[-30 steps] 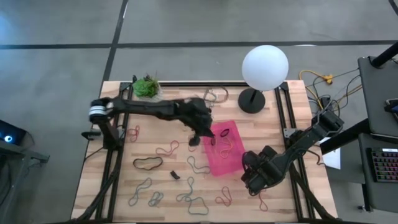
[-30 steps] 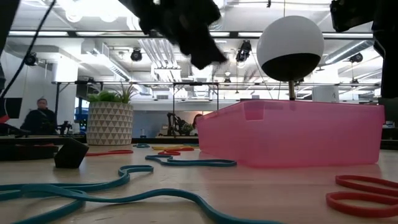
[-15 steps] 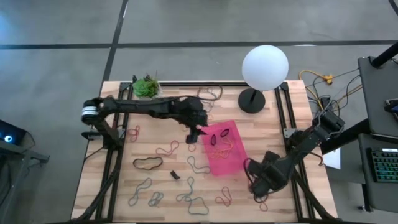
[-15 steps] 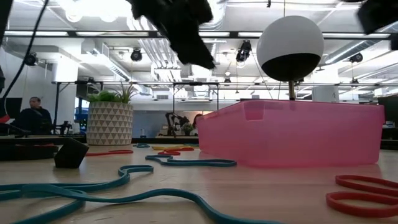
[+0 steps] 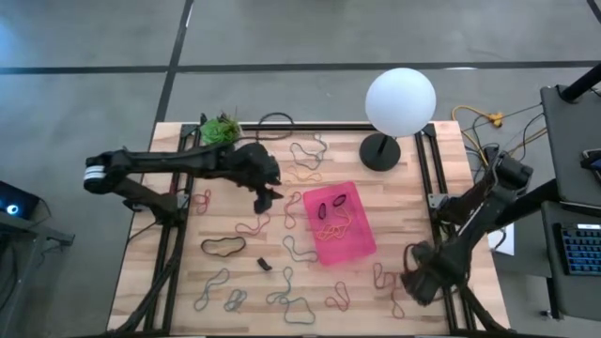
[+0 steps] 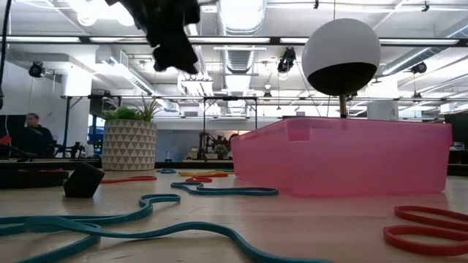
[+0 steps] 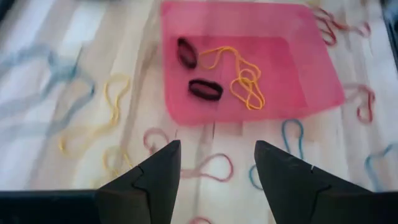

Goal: Pick and place rubber bands into bin
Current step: Put the yellow rubber band into the pink bin

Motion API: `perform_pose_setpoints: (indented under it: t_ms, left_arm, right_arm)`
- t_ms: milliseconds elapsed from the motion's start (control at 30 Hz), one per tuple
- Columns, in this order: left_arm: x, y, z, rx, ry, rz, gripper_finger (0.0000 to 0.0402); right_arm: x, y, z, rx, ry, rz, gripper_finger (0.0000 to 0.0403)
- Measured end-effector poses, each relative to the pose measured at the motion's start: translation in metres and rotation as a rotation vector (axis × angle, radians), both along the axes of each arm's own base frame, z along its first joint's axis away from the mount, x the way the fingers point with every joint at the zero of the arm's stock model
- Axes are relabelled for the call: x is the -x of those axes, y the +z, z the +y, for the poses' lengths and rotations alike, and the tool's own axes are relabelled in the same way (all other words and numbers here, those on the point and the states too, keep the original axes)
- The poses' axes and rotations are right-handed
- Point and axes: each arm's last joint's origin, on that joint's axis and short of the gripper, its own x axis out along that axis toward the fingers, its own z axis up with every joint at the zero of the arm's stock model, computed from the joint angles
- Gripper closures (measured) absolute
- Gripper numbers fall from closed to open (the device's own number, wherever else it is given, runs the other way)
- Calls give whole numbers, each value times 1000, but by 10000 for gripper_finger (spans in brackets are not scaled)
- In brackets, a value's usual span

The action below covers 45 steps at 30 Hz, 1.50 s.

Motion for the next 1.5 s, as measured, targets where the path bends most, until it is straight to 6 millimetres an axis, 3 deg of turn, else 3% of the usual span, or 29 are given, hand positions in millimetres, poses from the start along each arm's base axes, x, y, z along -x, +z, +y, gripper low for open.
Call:
perform_pose_setpoints:
  t_ms: [67,133,267,433,633,900,1067,1333,1500]
  left_arm:
    - [3,-2,3,61,73,-1,212]
    - [6,-6,5,101,125,10,212]
    - [8,-5,5,112,137,8,212]
    - [9,-4,5,107,131,4,212]
    - [10,-4,5,107,131,4,212]
    - [10,-4,5,106,130,10,212]
    - [10,-4,5,106,130,11,212]
    - [10,-4,5,105,130,10,212]
    - [10,-4,7,77,128,10,212]
  right_arm:
    - [5,-1,-9,-4,-151,3,183]
    - [8,-4,-17,-24,-173,4,183]
    - [9,-10,-28,2,-146,-50,183]
    - [11,-30,-37,63,-147,-46,183]
    - [9,-60,-35,-49,-113,-118,184]
    - [11,-65,-39,-65,45,-190,190]
    - [13,-67,-42,-76,121,-200,243]
    - [12,-66,-40,-97,204,-235,376]
    - [3,-56,-32,-105,217,-332,394]
